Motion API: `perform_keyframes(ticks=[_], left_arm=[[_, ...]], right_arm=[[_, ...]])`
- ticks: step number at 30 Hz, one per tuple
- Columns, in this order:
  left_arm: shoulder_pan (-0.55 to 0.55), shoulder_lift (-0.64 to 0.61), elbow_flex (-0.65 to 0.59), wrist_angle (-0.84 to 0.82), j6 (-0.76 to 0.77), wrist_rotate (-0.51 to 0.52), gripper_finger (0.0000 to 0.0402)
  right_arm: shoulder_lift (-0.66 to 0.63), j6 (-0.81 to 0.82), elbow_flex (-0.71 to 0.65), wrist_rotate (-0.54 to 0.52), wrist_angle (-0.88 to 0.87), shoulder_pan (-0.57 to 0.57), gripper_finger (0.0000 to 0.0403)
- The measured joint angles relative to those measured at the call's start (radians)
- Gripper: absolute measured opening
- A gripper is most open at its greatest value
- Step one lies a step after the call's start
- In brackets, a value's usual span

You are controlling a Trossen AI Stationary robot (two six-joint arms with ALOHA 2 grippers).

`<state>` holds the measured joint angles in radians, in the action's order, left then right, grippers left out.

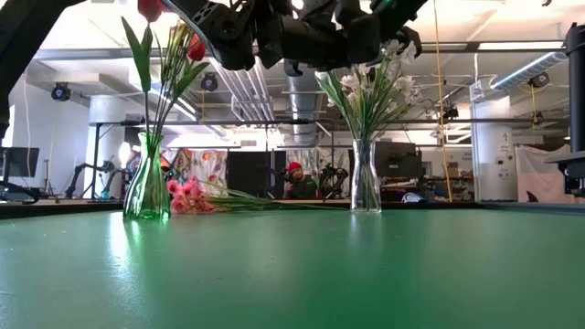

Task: Sort flowers into vase by color
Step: Put the white flower into the transparent vase

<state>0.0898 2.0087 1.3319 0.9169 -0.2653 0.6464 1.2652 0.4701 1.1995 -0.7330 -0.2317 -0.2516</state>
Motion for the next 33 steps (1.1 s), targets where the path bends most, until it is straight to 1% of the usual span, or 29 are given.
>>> perform_keyframes(ticks=[8,16,20,25,31,33], left_arm=[[0.000,0.000,-0.001,0.000,0.002,0.000,0.0001],[-0.001,0.000,-0.001,-0.002,0.002,0.000,0.0001],[-0.002,0.000,-0.001,-0.003,0.000,0.000,0.0010],[-0.007,0.000,-0.001,-0.004,-0.013,0.000,0.0050],[-0.021,-0.010,-0.001,-0.009,-0.014,0.002,0.0128],[-0.027,-0.017,-0.001,-0.008,-0.014,0.027,0.0154]], right_arm=[[-0.001,-0.022,0.000,-0.001,0.021,-0.005,0.0362],[-0.005,-0.070,0.046,-0.001,0.027,-0.005,0.0362],[-0.007,-0.084,0.062,0.000,0.028,-0.003,0.0362],[-0.007,-0.107,0.071,0.000,0.020,-0.002,0.0362],[-0.008,-0.115,0.072,0.000,0.008,-0.002,0.0362],[-0.008,-0.116,0.072,0.000,0.003,-0.002,0.0362]])
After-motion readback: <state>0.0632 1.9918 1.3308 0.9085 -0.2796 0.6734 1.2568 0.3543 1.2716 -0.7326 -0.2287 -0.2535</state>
